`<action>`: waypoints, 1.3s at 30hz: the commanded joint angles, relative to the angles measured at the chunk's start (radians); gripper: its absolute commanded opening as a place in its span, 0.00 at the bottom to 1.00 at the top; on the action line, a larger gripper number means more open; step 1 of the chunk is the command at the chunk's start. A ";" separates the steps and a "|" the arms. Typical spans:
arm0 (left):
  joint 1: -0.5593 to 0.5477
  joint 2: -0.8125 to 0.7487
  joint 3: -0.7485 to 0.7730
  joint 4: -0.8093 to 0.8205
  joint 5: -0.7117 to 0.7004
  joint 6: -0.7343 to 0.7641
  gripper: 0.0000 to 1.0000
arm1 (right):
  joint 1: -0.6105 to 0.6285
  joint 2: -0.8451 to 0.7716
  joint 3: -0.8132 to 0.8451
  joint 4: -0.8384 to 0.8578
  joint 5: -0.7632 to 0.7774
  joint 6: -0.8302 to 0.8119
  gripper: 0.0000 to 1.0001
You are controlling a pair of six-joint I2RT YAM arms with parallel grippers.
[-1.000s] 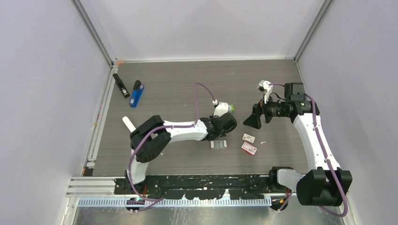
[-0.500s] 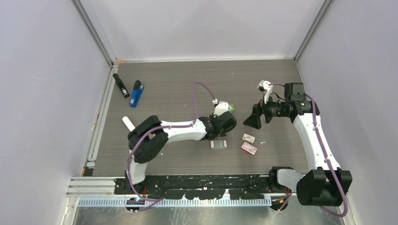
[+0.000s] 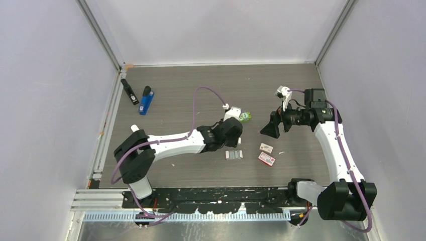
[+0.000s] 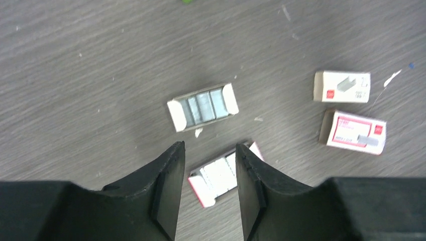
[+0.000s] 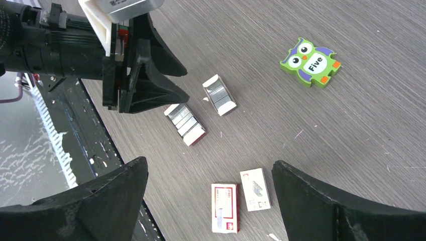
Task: Unload the staples from the stapler
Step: Place the staple in the staple box, then close the staple box at the center of the board.
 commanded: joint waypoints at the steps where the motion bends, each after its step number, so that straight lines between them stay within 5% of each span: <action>1: 0.009 -0.096 -0.105 0.100 0.079 0.058 0.46 | 0.005 -0.001 0.035 -0.213 -0.134 -0.303 0.97; 16: 0.038 -0.355 -0.412 0.309 0.166 0.099 0.82 | 0.005 0.003 0.016 -0.216 -0.122 -0.351 0.97; 26: 0.165 -0.437 -0.615 0.576 0.348 -0.038 0.83 | 0.005 0.013 -0.004 -0.198 -0.101 -0.366 0.97; 39: 0.274 -0.254 -0.537 0.608 0.504 -0.166 0.79 | 0.045 0.032 -0.036 -0.115 0.066 -0.326 0.98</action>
